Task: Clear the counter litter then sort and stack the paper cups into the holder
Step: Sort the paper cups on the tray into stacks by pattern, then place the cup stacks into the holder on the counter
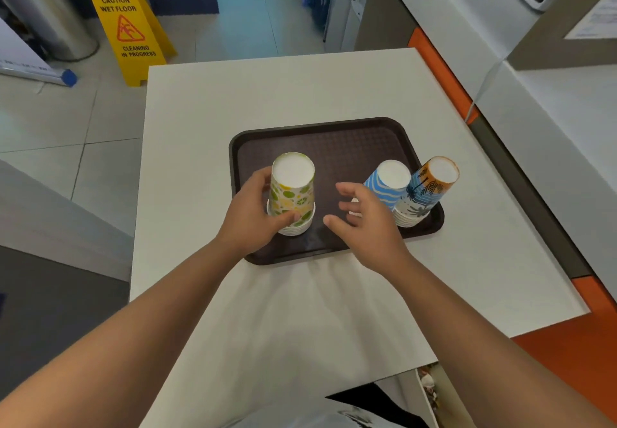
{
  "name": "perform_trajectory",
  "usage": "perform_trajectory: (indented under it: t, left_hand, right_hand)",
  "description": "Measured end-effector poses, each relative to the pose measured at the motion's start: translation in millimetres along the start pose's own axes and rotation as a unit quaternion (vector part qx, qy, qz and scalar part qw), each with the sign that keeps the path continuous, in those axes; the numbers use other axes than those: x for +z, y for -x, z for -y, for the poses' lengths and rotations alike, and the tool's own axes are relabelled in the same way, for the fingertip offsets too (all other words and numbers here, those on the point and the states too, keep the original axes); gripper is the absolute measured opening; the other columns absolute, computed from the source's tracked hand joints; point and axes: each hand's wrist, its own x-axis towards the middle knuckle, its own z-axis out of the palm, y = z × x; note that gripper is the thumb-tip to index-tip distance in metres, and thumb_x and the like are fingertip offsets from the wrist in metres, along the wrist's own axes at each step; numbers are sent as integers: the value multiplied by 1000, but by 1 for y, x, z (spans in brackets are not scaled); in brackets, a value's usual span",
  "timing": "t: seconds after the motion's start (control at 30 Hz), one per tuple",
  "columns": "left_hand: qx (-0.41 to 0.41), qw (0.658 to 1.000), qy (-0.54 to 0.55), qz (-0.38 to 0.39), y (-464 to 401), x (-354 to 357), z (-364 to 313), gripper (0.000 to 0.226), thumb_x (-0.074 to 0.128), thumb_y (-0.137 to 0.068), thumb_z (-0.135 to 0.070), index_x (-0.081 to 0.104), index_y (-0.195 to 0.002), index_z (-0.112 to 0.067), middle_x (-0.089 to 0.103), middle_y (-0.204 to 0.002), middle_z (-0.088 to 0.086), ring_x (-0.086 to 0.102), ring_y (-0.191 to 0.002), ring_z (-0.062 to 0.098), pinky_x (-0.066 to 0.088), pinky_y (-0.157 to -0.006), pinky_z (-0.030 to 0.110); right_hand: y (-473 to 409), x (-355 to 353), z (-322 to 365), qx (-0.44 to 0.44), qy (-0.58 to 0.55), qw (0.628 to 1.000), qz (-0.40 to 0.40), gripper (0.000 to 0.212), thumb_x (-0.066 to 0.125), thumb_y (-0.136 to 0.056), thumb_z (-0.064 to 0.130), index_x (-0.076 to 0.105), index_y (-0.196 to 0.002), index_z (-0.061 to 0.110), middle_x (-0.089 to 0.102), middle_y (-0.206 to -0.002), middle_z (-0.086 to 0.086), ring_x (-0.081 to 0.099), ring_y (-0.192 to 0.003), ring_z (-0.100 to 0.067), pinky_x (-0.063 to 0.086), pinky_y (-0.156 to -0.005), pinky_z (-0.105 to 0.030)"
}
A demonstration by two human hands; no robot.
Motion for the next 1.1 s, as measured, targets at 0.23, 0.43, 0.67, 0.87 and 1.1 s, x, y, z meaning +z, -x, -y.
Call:
perform_trajectory:
  t: [0.23, 0.43, 0.67, 0.87, 1.1]
  left_hand:
    - [105, 986, 48, -120, 9, -12, -60, 81, 78, -70, -36, 40, -139, -22, 47, -137, -10, 41, -133, 12, 36, -112, 37]
    - [231, 967, 43, -96, -2, 23, -118, 63, 77, -77, -26, 48, -132, -14, 53, -131, -4, 48, -126, 10, 37, -107, 27]
    - [83, 995, 30, 37, -17, 104, -99, 90, 82, -75, -30, 29, -147, -17, 36, -149, -4, 32, -136, 4, 28, -106, 19]
    - [25, 997, 68, 6, -22, 137, -83, 77, 84, -72, -25, 42, -136, -20, 53, -130, -11, 52, -112, -5, 42, -94, 10]
    - [-1, 997, 49, -66, -29, 158, -72, 72, 86, -69, -31, 52, -132, -21, 60, -125, -9, 57, -109, -3, 44, -88, 7]
  right_hand:
    - [21, -50, 16, -56, -36, 988, -141, 28, 70, -83, 12, 64, -108, 23, 67, -107, 6, 65, -94, -6, 53, -79, -19]
    - [14, -90, 4, -98, 5, 948, -304, 31, 69, -81, 13, 60, -110, 19, 61, -108, 10, 59, -99, -10, 52, -78, -28]
    - [-14, -110, -49, -27, 45, 970, -239, 77, 75, -73, 18, 35, -139, 23, 38, -133, 15, 39, -129, -13, 40, -101, -26]
    - [-33, -116, -84, -7, -12, 989, -145, 86, 79, -68, 13, 33, -140, 21, 46, -138, 0, 47, -125, -10, 45, -105, -31]
    - [-53, -124, -108, -12, 8, 996, -88, 77, 82, -67, 23, 41, -132, 23, 55, -128, 3, 55, -118, -14, 50, -96, -28]
